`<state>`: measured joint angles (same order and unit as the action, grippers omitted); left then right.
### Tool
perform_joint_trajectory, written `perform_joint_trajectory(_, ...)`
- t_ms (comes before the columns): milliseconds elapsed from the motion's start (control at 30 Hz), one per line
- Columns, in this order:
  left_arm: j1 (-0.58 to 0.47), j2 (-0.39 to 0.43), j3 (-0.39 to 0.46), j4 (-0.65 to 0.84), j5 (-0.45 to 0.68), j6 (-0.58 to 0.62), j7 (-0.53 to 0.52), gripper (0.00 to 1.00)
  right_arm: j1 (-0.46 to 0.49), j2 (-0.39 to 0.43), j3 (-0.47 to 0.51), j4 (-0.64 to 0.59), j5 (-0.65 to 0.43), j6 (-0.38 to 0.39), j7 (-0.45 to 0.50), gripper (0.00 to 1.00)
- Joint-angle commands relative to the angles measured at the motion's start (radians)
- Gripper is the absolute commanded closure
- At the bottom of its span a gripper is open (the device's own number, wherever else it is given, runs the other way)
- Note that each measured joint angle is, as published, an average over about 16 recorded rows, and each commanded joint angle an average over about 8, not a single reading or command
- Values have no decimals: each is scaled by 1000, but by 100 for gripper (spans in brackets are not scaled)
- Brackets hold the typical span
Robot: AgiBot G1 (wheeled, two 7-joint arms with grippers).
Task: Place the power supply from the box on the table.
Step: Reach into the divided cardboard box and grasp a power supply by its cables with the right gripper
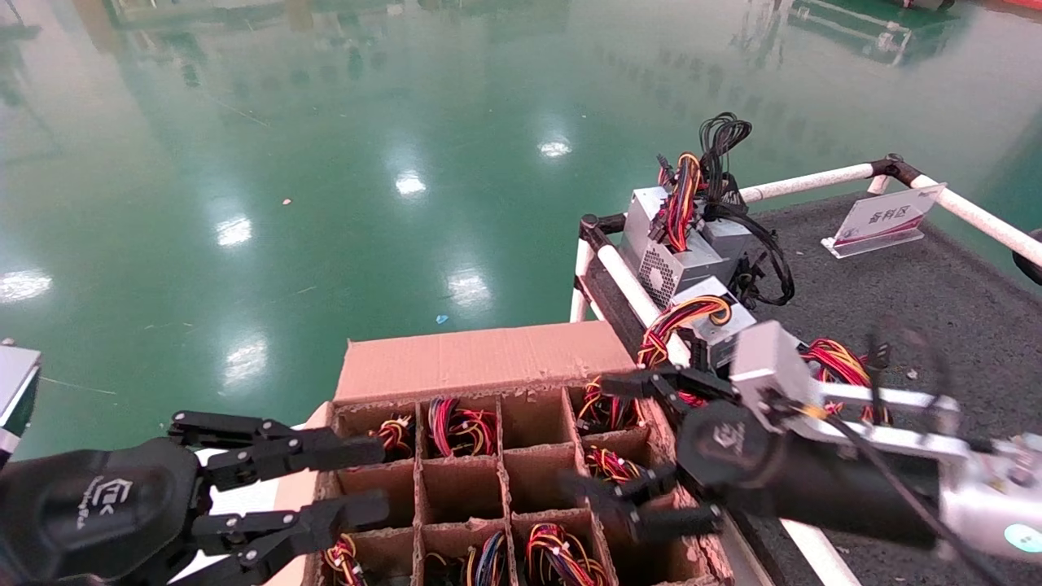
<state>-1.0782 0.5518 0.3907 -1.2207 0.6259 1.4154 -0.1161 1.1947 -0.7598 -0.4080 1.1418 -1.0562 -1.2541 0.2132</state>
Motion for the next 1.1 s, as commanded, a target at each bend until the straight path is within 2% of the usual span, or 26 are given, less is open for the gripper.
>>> perform_joint_trajectory(33,0,0,0,0,0,0,0,0,21,-22,-17,-20,-45,29,0,0)
perform_joint_trajectory(267,0,0,0,0,0,0,0,0,117,-114,-68,-129,-176,90,-64,0)
perform_joint_trajectory(533,0,0,0,0,0,0,0,0,270,-234,-132,-351,-311,132,-135,0)
perform_joint_trajectory(833,0,0,0,0,0,0,0,0,410,-320,-186,-591,-402,106,-250,0)
perform_joint_trajectory(1100,0,0,0,0,0,0,0,0,485,-366,-216,-762,-442,60,-337,10)
